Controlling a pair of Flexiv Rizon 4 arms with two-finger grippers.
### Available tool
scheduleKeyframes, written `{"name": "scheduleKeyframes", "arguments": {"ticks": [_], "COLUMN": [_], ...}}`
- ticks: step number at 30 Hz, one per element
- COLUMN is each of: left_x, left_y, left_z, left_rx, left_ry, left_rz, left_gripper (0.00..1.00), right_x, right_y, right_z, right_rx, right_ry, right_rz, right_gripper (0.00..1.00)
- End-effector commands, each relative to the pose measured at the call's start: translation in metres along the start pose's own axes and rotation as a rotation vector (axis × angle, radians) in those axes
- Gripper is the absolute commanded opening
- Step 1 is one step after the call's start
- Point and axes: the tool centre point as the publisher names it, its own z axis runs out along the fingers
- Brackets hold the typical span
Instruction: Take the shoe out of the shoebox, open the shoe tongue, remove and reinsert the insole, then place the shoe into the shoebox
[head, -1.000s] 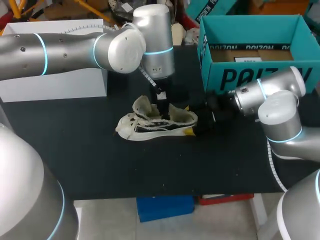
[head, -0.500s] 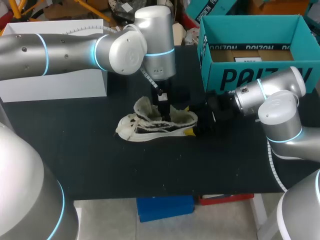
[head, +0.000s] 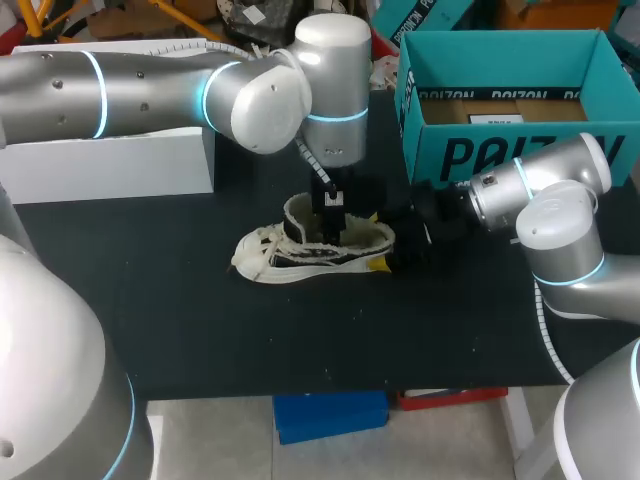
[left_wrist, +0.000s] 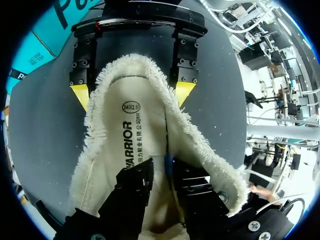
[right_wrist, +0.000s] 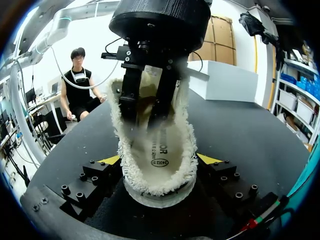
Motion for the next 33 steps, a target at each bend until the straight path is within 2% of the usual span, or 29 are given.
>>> {"name": "scheduleKeyframes", "arguments": {"ticks": [1,7,9,12,18,25,33], "left_x": [0.008,0.006,0.005,0.003,-0.003,-0.009,-0.017], "left_y": [0.0,0.005,0.006,0.007,0.011,0.012,0.017], "left_z": [0.001,0.008,0.01,0.011,0.009,-0.004,-0.013], "left_rx": [-0.115,-0.195,-0.231,-0.285,-0.336,-0.32,-0.278], "left_ry": [-0.136,-0.226,-0.265,-0.331,-0.48,-0.641,-0.751], "left_rz": [-0.033,-0.063,-0.073,-0.08,-0.113,-0.116,-0.103], "left_gripper": [0.28,0.34,0.28,0.32,0.31,0.28,0.29], "right_x": [-0.001,-0.001,-0.001,-0.001,-0.001,-0.001,-0.001], "right_y": [-0.001,-0.001,-0.001,-0.001,-0.001,-0.001,-0.001], "right_z": [0.001,0.001,0.001,0.001,0.001,0.001,0.001], "right_rx": [0.001,0.001,0.001,0.001,0.001,0.001,0.001], "right_ry": [-0.001,-0.001,-0.001,-0.001,-0.001,-0.001,-0.001], "right_rz": [0.002,0.002,0.002,0.002,0.002,0.002,0.002], "right_gripper": [0.0,0.0,0.0,0.0,0.0,0.0,0.0]}}
